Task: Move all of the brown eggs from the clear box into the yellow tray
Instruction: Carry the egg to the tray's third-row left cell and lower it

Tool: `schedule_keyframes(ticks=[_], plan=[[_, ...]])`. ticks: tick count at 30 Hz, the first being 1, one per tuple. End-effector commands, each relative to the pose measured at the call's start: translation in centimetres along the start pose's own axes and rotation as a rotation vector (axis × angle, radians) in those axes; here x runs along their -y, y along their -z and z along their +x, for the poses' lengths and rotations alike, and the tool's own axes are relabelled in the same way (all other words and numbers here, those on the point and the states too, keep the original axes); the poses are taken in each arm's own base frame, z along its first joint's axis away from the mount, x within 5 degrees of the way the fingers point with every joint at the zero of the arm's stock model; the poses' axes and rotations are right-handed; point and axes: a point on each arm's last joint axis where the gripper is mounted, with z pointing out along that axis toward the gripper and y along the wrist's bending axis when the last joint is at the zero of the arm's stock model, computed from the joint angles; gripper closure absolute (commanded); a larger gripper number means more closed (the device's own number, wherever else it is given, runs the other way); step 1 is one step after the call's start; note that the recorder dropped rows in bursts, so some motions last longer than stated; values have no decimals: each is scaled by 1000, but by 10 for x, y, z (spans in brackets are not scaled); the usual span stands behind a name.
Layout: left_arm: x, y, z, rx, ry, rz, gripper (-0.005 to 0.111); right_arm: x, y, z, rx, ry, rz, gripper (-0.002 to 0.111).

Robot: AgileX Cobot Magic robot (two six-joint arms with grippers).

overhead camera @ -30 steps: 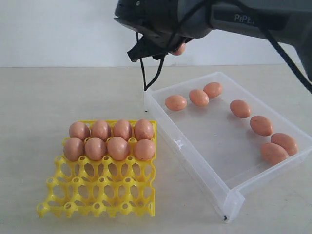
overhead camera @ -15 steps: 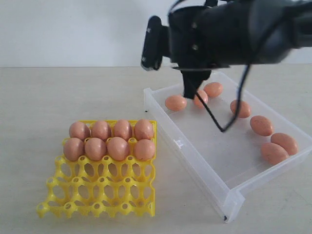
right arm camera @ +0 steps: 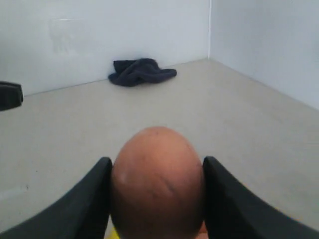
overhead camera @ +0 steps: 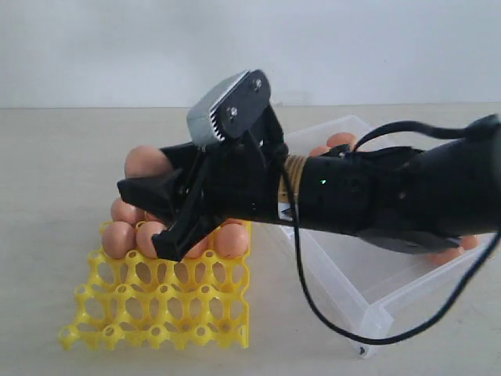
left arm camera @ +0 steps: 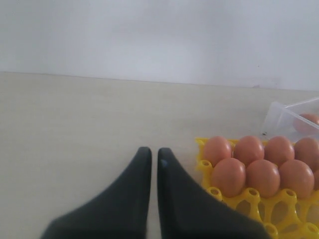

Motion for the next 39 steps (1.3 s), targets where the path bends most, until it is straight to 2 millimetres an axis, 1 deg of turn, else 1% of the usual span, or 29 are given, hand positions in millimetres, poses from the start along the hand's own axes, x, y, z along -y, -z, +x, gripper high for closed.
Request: schedule_keyframes(ticks=[1, 4, 7, 11, 14, 16, 18, 20, 23, 25, 29, 32, 39], plan=[[0, 0, 1, 5, 11, 3, 103, 10, -32, 31, 52, -175, -87, 108], [0, 0, 1, 5, 11, 3, 103, 12, -47, 40, 152, -334, -185, 108], [0, 0, 1, 5, 11, 3, 103, 16, -58, 48, 179, -411, -223, 108], [0, 0, 1, 5, 11, 3, 103, 17, -68, 49, 156, -413, -280, 108], [0, 0, 1, 5, 11, 3, 103, 13, -75, 51, 64, -357, -328, 108], [0, 0, 1, 5, 11, 3, 103, 17, -80, 56, -43, -364, -292, 108], [0, 0, 1, 5, 11, 3, 103, 24, -83, 62, -149, -419, -202, 108], [0, 0, 1, 5, 11, 3, 103, 28, -85, 65, -221, -405, -168, 108], [0, 0, 1, 5, 11, 3, 103, 22, -92, 62, -279, -346, -196, 108], [0, 0, 1, 5, 11, 3, 103, 14, -99, 59, -323, -312, -196, 108], [0, 0, 1, 5, 11, 3, 103, 1, -114, 60, -414, -230, -79, 108], [0, 0, 1, 1, 11, 4, 103, -4, -118, 60, -441, -178, -49, 108], [0, 0, 1, 1, 11, 4, 103, -5, -118, 61, -441, -162, -56, 108]])
